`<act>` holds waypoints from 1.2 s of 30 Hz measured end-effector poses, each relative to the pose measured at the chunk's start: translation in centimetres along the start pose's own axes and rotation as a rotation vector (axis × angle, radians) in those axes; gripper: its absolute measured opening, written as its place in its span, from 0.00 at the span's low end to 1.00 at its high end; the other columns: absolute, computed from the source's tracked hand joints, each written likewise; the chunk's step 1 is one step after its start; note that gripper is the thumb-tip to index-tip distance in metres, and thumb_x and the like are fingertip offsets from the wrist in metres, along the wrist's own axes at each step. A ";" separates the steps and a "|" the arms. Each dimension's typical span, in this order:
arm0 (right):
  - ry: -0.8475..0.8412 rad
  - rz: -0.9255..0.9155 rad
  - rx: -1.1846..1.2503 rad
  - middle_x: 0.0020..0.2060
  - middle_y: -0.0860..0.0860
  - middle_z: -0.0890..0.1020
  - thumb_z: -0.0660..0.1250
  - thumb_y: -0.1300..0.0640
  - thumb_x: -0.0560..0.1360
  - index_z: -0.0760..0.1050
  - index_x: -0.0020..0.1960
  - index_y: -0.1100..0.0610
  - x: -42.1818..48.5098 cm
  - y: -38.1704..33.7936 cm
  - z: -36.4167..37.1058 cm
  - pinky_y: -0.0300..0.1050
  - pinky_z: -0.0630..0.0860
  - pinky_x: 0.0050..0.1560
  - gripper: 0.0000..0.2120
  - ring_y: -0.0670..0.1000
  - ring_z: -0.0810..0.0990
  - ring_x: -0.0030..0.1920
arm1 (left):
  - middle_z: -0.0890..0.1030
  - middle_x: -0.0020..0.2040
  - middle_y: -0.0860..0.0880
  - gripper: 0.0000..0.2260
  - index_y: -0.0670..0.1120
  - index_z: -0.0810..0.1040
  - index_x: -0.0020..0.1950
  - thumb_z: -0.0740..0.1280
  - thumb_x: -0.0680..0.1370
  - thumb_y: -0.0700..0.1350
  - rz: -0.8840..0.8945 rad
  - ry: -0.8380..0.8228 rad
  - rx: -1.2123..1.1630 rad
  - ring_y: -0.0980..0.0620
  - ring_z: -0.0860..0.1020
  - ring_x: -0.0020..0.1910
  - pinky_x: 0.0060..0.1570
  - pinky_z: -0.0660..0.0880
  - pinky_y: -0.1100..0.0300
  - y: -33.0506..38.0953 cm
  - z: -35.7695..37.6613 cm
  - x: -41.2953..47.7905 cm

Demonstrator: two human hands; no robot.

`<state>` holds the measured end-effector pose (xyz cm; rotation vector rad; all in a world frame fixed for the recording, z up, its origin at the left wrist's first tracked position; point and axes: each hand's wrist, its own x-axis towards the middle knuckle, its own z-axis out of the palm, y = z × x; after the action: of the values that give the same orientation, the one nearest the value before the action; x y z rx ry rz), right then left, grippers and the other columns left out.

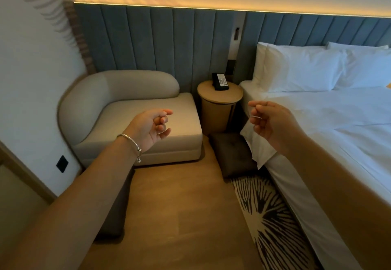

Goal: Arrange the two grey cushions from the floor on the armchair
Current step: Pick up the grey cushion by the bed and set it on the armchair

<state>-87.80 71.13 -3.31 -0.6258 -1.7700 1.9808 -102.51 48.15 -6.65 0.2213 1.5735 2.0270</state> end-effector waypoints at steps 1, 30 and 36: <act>0.018 0.000 0.000 0.29 0.47 0.79 0.56 0.61 0.79 0.77 0.45 0.54 1.4 0.0 -0.1 0.34 0.74 0.29 0.12 0.44 0.78 0.30 | 0.73 0.25 0.54 0.06 0.44 0.75 0.47 0.59 0.78 0.40 -0.008 -0.006 0.008 0.59 0.70 0.23 0.44 0.74 0.58 0.2 0.2 1.7; 0.294 -0.008 0.053 0.27 0.46 0.79 0.56 0.61 0.79 0.77 0.44 0.56 36.1 -2.3 -13.1 0.37 0.77 0.33 0.12 0.46 0.78 0.32 | 0.70 0.24 0.55 0.05 0.46 0.77 0.47 0.64 0.78 0.46 -0.118 -0.256 0.139 0.58 0.69 0.23 0.44 0.76 0.61 2.4 18.8 43.0; 0.290 0.037 0.054 0.24 0.45 0.79 0.56 0.62 0.78 0.78 0.45 0.55 43.4 -1.5 -15.8 0.37 0.76 0.34 0.12 0.44 0.78 0.29 | 0.69 0.23 0.55 0.05 0.47 0.77 0.46 0.64 0.77 0.46 -0.154 -0.266 0.162 0.58 0.69 0.24 0.43 0.76 0.62 2.0 22.1 50.2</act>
<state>-114.01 109.07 -5.88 -0.8831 -1.5362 1.8461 -134.91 92.45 -8.41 0.4013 1.5351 1.6793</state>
